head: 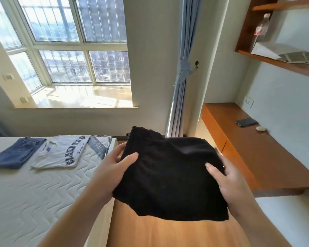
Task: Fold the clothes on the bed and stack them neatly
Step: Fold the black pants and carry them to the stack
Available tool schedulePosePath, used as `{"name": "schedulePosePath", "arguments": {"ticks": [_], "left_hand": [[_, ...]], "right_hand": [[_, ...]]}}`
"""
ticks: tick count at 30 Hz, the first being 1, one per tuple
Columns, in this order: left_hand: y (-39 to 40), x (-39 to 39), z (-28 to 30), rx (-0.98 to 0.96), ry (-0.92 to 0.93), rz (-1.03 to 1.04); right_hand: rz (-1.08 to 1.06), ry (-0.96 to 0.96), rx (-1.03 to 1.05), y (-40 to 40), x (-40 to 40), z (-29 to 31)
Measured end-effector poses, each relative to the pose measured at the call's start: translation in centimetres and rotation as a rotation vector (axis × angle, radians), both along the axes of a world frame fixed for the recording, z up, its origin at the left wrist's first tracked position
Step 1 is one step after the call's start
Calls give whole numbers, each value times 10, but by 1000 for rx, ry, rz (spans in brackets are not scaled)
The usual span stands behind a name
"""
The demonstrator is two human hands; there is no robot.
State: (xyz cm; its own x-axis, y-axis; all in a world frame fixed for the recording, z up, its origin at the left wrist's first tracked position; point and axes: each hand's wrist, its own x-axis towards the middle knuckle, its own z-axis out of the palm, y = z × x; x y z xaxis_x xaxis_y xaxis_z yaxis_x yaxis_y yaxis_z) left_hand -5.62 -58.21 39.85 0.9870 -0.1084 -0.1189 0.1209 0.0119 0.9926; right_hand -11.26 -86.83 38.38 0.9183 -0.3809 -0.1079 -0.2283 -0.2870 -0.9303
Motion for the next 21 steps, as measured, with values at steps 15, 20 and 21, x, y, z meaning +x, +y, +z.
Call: {"name": "schedulePosePath", "arguments": {"ticks": [15,20,21], "left_hand": [[98,189,-10,-129,45,338],[138,261,-6,-130,38,360],[144,275,-6,-130,35,367]], "right_hand": [[391,-100,119,89,289,-1],[457,-123,135,128,371,-1],[461,-123,145,133,386,-2]]}}
